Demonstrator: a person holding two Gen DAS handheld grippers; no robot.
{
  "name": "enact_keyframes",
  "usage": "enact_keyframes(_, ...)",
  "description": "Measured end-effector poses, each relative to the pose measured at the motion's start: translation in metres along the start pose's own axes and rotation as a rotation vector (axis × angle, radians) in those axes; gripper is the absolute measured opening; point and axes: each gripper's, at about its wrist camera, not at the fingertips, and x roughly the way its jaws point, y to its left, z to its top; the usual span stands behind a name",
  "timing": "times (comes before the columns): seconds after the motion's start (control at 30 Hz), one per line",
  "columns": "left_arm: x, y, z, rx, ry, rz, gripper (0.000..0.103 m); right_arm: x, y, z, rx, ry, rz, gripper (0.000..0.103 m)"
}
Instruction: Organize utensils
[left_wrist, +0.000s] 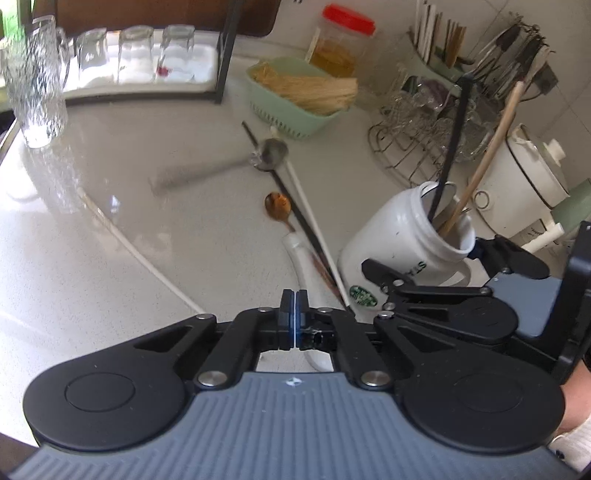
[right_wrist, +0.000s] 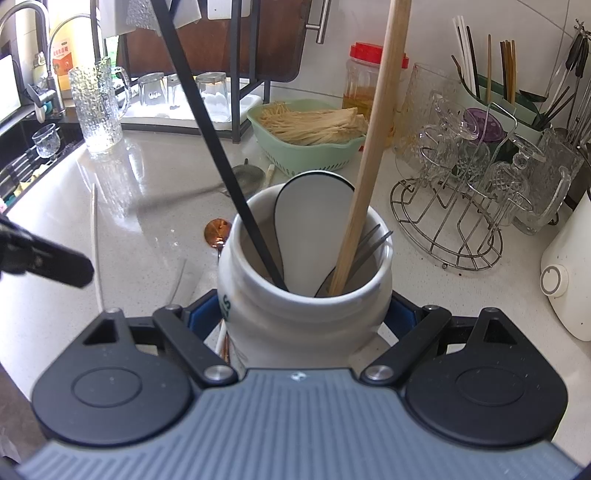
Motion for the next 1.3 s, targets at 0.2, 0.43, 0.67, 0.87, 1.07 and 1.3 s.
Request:
enact_keyframes(0.2, 0.013, 0.013, -0.007, -0.055, 0.043, -0.04, 0.001, 0.0, -0.001, 0.0, -0.005, -0.001, 0.007, 0.092)
enact_keyframes(0.43, 0.04, 0.02, -0.017, -0.141, 0.115, -0.14, 0.008, -0.001, -0.004, -0.001, -0.02, -0.004, 0.024, 0.092)
enact_keyframes(0.67, 0.065, 0.02, -0.024, -0.237, 0.165, -0.201, 0.026, -0.004, -0.008, -0.004, -0.017, 0.004, 0.02, 0.092)
enact_keyframes(0.87, 0.08, 0.023, -0.022, -0.318, 0.204, -0.219, 0.026, -0.008, -0.016, -0.009, -0.01, 0.009, 0.014, 0.092)
enact_keyframes(1.07, 0.082, 0.019, -0.019, -0.369, 0.24, -0.203, 0.026, -0.01, -0.017, -0.011, -0.01, 0.008, 0.013, 0.092)
enact_keyframes(1.3, 0.088, 0.018, -0.018, -0.467, 0.279, -0.21, 0.026, -0.012, -0.018, -0.014, -0.012, 0.001, 0.017, 0.092)
